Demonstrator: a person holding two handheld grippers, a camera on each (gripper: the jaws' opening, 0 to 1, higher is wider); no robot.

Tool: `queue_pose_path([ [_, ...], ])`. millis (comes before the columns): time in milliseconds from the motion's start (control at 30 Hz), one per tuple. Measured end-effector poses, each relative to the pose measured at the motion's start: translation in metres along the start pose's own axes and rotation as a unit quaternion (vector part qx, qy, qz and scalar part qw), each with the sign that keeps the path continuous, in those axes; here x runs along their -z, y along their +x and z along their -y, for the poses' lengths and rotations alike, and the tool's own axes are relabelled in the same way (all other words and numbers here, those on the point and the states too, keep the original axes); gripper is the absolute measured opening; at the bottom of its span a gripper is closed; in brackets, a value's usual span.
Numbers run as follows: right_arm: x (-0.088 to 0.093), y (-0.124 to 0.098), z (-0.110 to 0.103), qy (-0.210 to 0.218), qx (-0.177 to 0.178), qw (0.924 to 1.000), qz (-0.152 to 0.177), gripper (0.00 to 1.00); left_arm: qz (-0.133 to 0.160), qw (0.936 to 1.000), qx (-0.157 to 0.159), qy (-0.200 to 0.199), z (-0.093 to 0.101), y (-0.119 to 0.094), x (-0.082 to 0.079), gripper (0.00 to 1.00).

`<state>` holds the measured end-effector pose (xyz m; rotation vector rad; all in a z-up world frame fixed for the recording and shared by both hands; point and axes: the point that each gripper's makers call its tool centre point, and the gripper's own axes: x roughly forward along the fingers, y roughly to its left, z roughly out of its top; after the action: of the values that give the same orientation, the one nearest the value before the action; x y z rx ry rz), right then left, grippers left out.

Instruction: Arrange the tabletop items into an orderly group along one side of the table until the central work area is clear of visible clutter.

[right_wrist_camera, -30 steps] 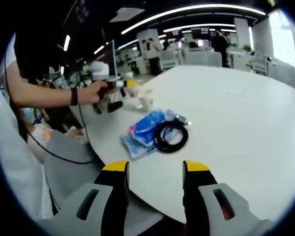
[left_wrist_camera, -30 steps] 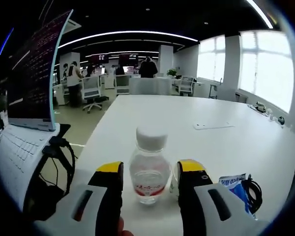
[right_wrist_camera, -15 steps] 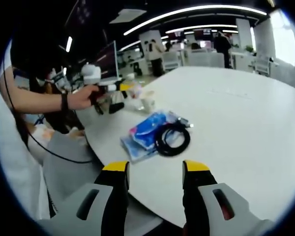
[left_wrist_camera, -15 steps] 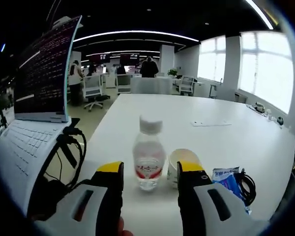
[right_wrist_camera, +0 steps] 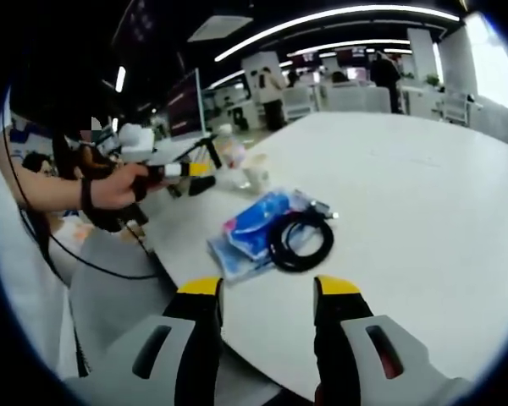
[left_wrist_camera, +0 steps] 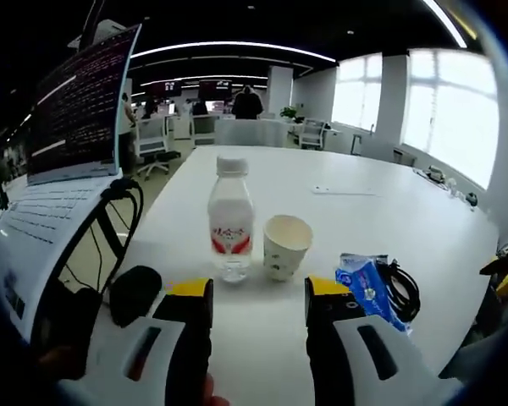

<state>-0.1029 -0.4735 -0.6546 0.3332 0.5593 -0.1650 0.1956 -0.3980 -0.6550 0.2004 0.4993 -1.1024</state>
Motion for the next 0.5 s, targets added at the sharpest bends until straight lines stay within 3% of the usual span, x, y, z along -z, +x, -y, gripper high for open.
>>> queue_pose_path([
  [167, 0.000, 0.008, 0.001, 0.003, -0.006, 1.0000, -0.001, 0.40, -0.013, 0.9998, 0.012, -0.002, 0.016, -0.010, 0.016, 0.42],
  [500, 0.006, 0.025, 0.007, 0.010, -0.013, 0.9998, -0.009, 0.40, -0.027, 0.9992, 0.029, 0.000, 0.034, -0.019, 0.032, 0.42],
])
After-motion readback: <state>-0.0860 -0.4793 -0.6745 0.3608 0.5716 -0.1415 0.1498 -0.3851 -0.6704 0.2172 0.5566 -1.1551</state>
